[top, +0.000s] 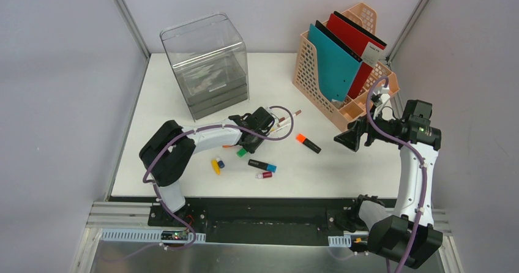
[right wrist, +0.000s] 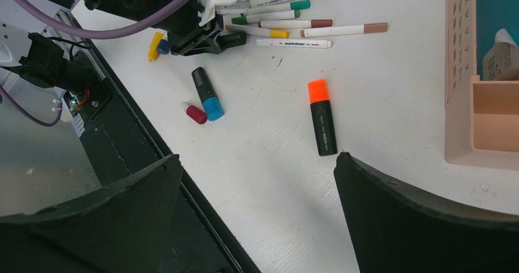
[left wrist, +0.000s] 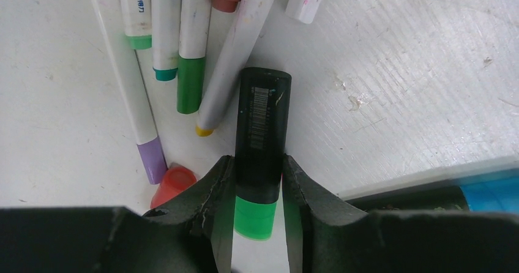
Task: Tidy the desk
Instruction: Pick up the stationery from the center of the board, then open the storage box at the center of the board.
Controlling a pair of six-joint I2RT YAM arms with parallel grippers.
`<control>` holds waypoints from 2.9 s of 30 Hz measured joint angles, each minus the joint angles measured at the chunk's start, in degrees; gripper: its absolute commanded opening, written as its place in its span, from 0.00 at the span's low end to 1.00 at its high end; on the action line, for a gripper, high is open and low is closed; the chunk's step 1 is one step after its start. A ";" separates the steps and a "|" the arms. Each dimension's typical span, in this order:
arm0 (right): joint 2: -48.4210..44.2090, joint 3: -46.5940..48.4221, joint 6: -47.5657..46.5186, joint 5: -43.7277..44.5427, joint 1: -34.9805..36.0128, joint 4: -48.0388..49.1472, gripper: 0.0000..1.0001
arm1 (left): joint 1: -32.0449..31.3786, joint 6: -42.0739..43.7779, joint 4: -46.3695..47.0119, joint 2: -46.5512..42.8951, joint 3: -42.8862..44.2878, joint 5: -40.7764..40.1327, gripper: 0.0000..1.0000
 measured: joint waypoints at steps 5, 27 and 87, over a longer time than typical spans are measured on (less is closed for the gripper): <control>0.00 -0.24 0.00 -0.42 0.00 -0.02 0.99 | 0.00 -1.57 0.70 -0.07 -0.13 0.11 0.00; -0.81 -5.53 -0.79 -12.48 0.13 0.48 0.99 | -0.02 -16.33 21.88 -19.23 -13.70 7.48 0.00; 0.11 -16.94 31.85 13.09 20.09 39.52 0.10 | -16.98 -61.64 28.11 0.31 14.45 -11.67 0.00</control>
